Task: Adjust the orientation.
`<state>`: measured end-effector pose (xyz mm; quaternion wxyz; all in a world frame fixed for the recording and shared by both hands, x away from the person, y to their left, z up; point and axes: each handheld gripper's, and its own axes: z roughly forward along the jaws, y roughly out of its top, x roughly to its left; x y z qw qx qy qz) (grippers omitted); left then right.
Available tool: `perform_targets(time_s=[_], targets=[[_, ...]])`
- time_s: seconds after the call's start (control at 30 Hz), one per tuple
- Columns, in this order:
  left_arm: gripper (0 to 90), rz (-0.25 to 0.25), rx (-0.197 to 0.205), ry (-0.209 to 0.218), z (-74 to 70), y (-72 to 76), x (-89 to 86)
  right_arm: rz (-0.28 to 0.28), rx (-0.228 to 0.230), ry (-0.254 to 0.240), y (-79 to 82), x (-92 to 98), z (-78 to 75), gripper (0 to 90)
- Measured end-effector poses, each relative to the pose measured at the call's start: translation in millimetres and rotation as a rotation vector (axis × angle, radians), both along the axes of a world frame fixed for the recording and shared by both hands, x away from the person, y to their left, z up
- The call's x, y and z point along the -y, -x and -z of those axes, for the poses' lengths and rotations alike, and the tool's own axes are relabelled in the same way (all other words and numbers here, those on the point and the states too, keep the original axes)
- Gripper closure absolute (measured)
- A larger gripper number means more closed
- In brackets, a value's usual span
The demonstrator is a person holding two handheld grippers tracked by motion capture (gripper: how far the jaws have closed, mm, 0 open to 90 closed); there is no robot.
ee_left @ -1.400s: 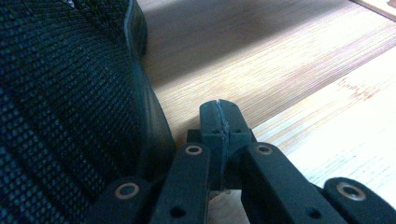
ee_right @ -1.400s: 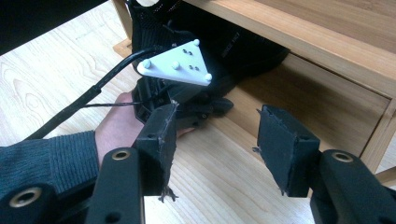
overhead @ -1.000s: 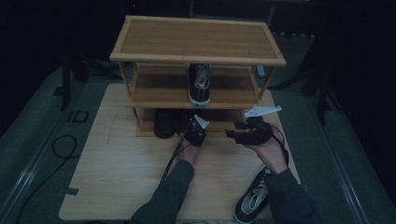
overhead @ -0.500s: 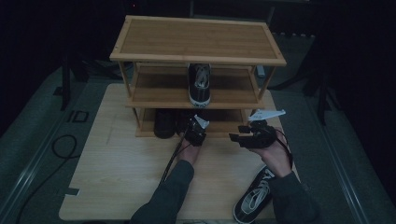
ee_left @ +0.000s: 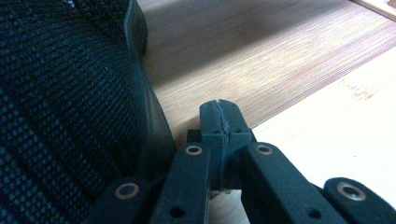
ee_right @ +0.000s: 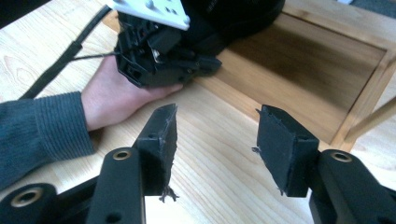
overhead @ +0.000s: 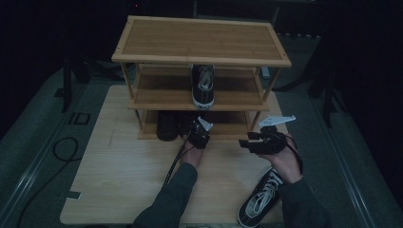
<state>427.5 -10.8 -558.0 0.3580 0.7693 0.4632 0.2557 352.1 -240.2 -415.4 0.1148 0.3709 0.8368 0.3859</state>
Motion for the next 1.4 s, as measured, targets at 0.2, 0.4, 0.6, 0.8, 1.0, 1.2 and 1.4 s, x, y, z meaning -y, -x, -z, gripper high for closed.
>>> perform_targets(time_s=[0.2, 0.4, 0.6, 0.8, 1.0, 1.2, 1.4], targets=[[90.0, 0.0, 0.0, 0.0, 0.0, 0.0, 0.0, 0.013, -0.015, 0.012, -0.5, 8.2, 7.8, 51.8], [90.0, 0.0, 0.0, 0.0, 0.0, 0.0, 0.0, 0.024, -0.018, 0.044, -0.6, 13.2, 14.6, 57.6], [90.0, 0.0, 0.0, 0.0, 0.0, 0.0, 0.0, 0.021, -0.025, 0.062, 0.2, 18.3, 21.0, 62.8], [90.0, 0.0, 0.0, 0.0, 0.0, 0.0, 0.0, 0.024, -0.038, 0.076, 2.2, 25.1, 26.3, 66.5], [90.0, 0.0, 0.0, 0.0, 0.0, 0.0, 0.0, 0.028, -0.05, 0.088, 6.3, 32.4, 31.6, 67.5], [90.0, 0.0, 0.0, 0.0, 0.0, 0.0, -0.1, 0.035, -0.069, 0.103, 11.4, 39.1, 36.3, 75.9], [90.0, 0.0, 0.0, 0.001, 0.0, 0.0, 0.0, 0.028, -0.082, 0.125, 16.5, 44.2, 40.4, 84.8]])
